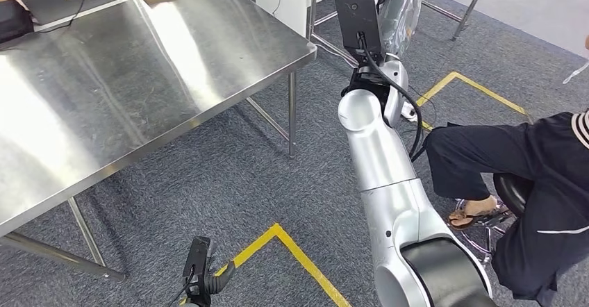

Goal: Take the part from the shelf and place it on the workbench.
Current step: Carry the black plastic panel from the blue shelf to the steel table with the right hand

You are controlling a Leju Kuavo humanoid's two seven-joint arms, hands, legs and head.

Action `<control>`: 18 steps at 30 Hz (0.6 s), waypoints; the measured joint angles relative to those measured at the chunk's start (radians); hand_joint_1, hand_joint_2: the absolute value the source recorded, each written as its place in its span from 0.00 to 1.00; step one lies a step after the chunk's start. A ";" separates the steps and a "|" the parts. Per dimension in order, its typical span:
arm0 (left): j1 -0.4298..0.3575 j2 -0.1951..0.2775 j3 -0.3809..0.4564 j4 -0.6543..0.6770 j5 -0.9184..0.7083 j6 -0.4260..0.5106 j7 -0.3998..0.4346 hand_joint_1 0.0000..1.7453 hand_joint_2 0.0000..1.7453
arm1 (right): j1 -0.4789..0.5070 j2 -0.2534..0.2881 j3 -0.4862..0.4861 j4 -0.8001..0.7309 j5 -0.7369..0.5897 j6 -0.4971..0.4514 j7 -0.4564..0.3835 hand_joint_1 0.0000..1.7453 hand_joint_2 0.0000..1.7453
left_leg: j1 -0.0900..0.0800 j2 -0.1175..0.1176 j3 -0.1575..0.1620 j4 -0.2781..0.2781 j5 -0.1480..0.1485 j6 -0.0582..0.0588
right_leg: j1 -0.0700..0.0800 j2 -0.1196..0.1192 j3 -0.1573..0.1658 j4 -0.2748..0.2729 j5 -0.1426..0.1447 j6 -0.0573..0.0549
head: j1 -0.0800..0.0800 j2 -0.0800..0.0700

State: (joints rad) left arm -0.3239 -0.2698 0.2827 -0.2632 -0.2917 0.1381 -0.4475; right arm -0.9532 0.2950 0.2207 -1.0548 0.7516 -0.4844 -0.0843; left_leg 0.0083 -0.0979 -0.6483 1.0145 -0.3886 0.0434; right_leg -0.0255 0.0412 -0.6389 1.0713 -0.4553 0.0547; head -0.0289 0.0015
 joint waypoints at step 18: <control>0.002 0.002 0.000 0.000 0.000 0.000 0.000 0.00 1.00 | -0.001 0.010 -0.003 -0.002 0.000 0.000 0.000 1.00 1.00 | -0.013 0.138 -0.004 0.008 -0.016 -0.019 | 0.026 -0.128 0.038 -0.055 0.011 -0.038 | -0.017 0.000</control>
State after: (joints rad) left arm -0.3218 -0.2677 0.2827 -0.2632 -0.2917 0.1381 -0.4479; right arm -0.9539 0.3050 0.2180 -1.0571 0.7515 -0.4841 -0.0844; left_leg -0.0049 0.0399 -0.6526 1.0225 -0.4048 0.0246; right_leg 0.0001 -0.0873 -0.6013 1.0163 -0.4441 0.0163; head -0.0463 0.0014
